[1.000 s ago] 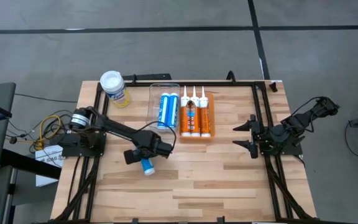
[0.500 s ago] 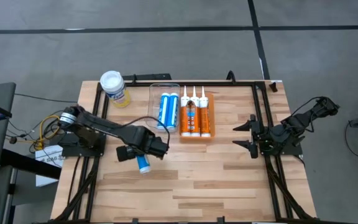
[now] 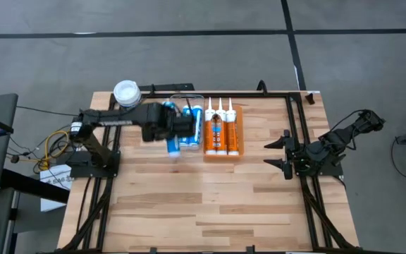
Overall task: Pick & place silicon tubes, Sealant and Lysol wipes
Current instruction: Put the blue sealant into the transparent bin
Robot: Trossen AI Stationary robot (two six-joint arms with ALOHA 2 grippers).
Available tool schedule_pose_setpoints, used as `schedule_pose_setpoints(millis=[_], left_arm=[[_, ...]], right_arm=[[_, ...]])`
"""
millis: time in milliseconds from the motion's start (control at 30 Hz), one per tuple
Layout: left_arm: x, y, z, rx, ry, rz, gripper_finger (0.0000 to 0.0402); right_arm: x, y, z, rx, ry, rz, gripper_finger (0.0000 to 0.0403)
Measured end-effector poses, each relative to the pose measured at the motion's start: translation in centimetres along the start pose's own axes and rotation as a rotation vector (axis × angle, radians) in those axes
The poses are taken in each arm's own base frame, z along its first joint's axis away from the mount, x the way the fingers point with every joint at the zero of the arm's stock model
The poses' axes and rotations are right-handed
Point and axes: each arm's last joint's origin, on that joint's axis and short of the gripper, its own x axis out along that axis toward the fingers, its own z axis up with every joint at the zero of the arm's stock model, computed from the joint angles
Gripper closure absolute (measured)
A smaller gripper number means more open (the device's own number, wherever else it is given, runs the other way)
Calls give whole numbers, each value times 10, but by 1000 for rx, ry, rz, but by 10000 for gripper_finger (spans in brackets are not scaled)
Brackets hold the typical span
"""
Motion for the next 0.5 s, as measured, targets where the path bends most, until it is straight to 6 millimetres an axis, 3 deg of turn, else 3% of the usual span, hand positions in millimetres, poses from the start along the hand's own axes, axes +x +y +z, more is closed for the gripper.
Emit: schedule_pose_setpoints(millis=[267, 500], left_arm=[[37, -14, 71, 100, 1, -3, 200], [75, -21, 108, 136, -159, 105, 200]], right_arm=[[0, 0, 0, 6, 0, 0, 127], [0, 0, 0, 5, 1, -1, 127]])
